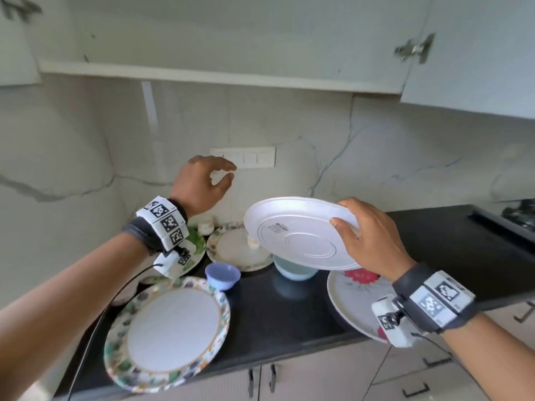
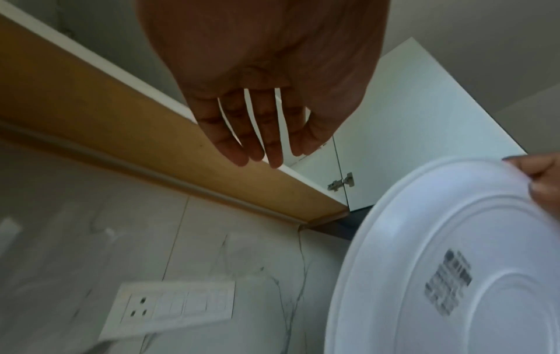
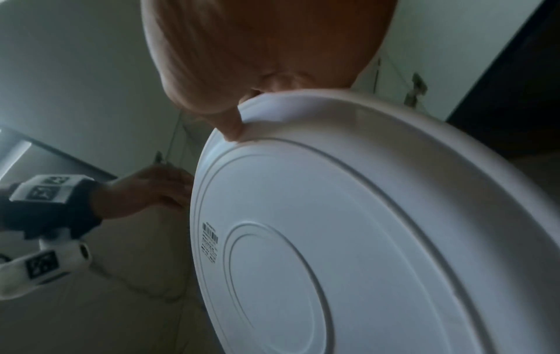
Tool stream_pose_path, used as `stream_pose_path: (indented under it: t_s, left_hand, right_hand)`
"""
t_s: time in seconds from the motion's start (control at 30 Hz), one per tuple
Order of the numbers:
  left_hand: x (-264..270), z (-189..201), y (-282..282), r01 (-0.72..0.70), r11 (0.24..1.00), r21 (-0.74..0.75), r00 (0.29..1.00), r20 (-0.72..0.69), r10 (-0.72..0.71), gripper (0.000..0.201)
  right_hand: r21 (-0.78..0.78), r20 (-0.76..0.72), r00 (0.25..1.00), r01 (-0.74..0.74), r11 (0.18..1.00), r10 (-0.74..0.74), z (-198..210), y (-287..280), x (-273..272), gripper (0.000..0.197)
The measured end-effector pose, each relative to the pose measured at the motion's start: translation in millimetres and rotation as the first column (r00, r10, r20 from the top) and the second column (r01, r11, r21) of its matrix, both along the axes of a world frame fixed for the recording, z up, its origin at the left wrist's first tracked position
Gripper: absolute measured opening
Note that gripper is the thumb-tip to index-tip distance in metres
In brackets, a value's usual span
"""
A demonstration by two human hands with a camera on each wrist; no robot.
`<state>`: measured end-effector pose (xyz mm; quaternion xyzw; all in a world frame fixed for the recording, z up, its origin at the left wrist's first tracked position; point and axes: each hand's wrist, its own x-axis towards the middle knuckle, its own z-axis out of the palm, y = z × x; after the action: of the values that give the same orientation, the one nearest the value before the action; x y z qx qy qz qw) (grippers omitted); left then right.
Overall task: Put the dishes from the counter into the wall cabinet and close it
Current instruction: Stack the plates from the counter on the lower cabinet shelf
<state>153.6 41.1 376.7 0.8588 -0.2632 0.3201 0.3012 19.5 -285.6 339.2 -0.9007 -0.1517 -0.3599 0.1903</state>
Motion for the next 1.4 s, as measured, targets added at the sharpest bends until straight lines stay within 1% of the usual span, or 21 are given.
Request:
stream_pose_path:
  t_s: [0.1, 0.2, 0.3, 0.37, 0.47, 0.57, 0.63, 0.7, 0.83, 0.87, 0.93, 1.0, 1.07, 1.23, 1.4]
  left_hand:
    - [23.6, 43.8, -13.7, -0.01, 0.999, 0.042, 0.992, 0.13, 0.004, 0.024]
    - [43.6, 92.6, -32.6, -0.026, 0.998, 0.06, 0.966, 0.257, 0.01, 0.031]
    - [61.3, 128.4, -54.8, -0.085, 0.991, 0.106, 0.945, 0.323, 0.046, 0.039]
    - [74.3, 146.2, -72.5, -0.122, 0.981, 0.149, 0.938, 0.34, 0.065, 0.042]
    - [99.6, 164.7, -99.9, -0.16, 0.97, 0.184, 0.943, 0.318, 0.096, 0.046]
    - [130.4, 180.9, -129.4, -0.252, 0.944, 0.214, 0.93, 0.322, 0.175, 0.042]
    - [148.1, 193.0, -150.3, -0.304, 0.926, 0.225, 0.92, 0.32, 0.225, 0.044]
    - [161.1, 196.8, -168.3, -0.342, 0.906, 0.249, 0.921, 0.281, 0.27, 0.051]
    - [185.7, 180.2, -179.3, -0.373, 0.87, 0.322, 0.928, 0.149, 0.343, 0.063]
    - [192.6, 173.5, -178.2, -0.384, 0.866, 0.321, 0.922, 0.175, 0.345, 0.066]
    - [198.1, 161.8, -174.0, -0.417, 0.86, 0.294, 0.895, 0.295, 0.333, 0.072]
    - [202.9, 156.2, -173.0, -0.434, 0.861, 0.266, 0.874, 0.355, 0.331, 0.071]
    - [205.6, 153.8, -173.1, -0.439, 0.865, 0.241, 0.865, 0.374, 0.334, 0.066]
    - [207.5, 150.5, -174.3, -0.438, 0.879, 0.188, 0.841, 0.432, 0.326, 0.058]
    - [211.8, 147.1, -174.8, -0.437, 0.888, 0.142, 0.818, 0.473, 0.327, 0.054]
  right_hand:
    - [-0.019, 0.101, 0.994, 0.042, 0.999, -0.04, 55.7, -14.5, -5.0, 0.03]
    - [-0.014, 0.218, 0.974, 0.072, 0.997, -0.067, 111.2, -31.2, -13.1, 0.031]
    - [-0.025, 0.295, 0.954, 0.065, 0.998, -0.055, 161.3, -45.9, -19.4, 0.032]
    - [-0.07, 0.366, 0.928, 0.097, 0.993, -0.065, 194.0, -57.6, -18.5, 0.034]
    - [-0.127, 0.461, 0.885, 0.135, 0.983, -0.062, 236.5, -73.8, -12.1, 0.033]
    - [-0.176, 0.522, 0.853, 0.14, 0.974, -0.029, 268.6, -90.4, 2.7, 0.029]
    - [-0.194, 0.56, 0.829, 0.153, 0.969, -0.018, 287.8, -99.0, 20.0, 0.026]
    - [-0.21, 0.575, 0.818, 0.146, 0.967, 0.002, 299.5, -106.0, 42.3, 0.025]
    - [-0.262, 0.547, 0.835, 0.11, 0.959, 0.054, 306.8, -115.2, 96.0, 0.026]
    - [-0.265, 0.535, 0.842, 0.094, 0.96, 0.065, 306.5, -117.6, 111.9, 0.026]
    - [-0.28, 0.513, 0.855, 0.079, 0.957, 0.08, 302.1, -119.7, 139.6, 0.025]
    - [-0.295, 0.491, 0.865, 0.051, 0.954, 0.106, 295.2, -122.0, 167.0, 0.025]
    - [-0.289, 0.471, 0.873, 0.019, 0.957, 0.125, 286.1, -122.6, 192.4, 0.025]
    - [-0.257, 0.476, 0.869, -0.007, 0.966, 0.133, 265.1, -121.5, 241.6, 0.025]
    - [-0.264, 0.484, 0.869, 0.031, 0.964, 0.104, 249.8, -123.8, 272.1, 0.023]
